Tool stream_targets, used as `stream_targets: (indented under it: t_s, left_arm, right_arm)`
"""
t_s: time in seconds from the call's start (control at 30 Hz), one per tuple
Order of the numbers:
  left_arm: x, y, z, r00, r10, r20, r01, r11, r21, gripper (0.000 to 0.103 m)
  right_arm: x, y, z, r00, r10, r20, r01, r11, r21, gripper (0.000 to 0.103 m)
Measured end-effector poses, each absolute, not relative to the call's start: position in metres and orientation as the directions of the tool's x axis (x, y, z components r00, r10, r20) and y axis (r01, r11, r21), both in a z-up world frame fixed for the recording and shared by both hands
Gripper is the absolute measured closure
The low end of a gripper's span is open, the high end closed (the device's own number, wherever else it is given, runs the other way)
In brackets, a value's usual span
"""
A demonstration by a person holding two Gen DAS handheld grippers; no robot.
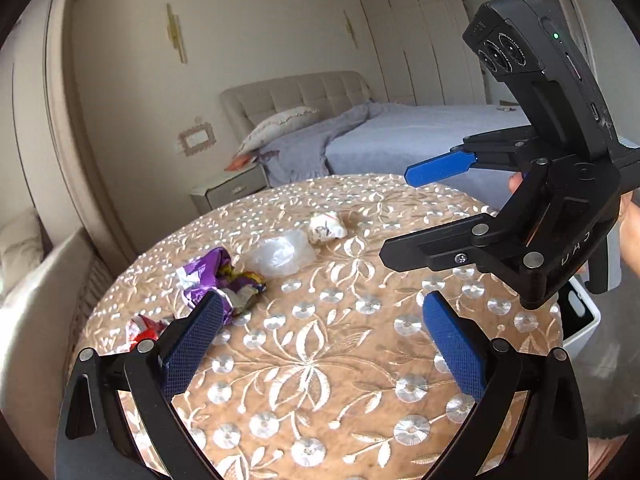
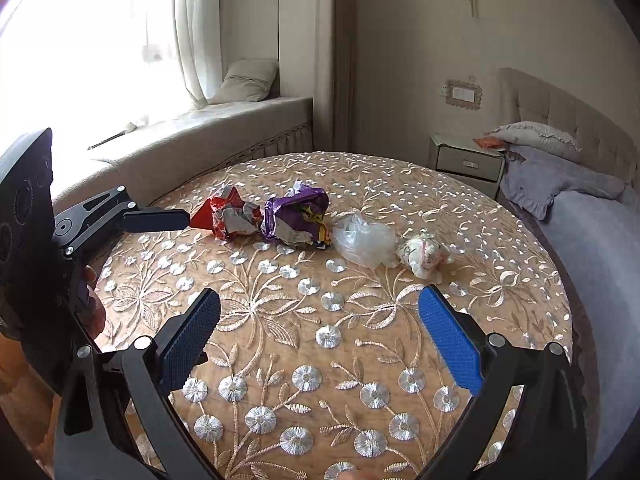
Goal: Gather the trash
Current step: 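Move both tools back to the table, then grasp the red wrapper with the left tool while the right tool grasps the purple bag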
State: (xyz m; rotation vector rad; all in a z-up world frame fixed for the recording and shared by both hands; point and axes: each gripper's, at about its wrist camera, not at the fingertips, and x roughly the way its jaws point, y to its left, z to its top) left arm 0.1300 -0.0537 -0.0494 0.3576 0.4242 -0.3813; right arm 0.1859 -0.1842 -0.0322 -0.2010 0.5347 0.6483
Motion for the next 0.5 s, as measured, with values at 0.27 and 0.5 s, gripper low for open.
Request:
stream_targets:
  t_s: [0.27, 0.5]
  left_arm:
    - [0.158, 0.006, -0.049, 0.869, -0.167, -0.466, 0.300, 0.926, 0.227, 0.005]
    - [0.178, 0.037, -0.058, 0.867, -0.094, -0.489, 0.234, 0.944, 0.233, 0.005]
  right_arm:
    - [0.219, -0.132, -0.036, 0.633, 0.538, -0.556, -0.644, 0.765, 0.006, 0.004]
    - [0.248, -0.095, -0.045, 0.598, 0.542, -0.590, -0.664, 0.748, 0.015, 0.004]
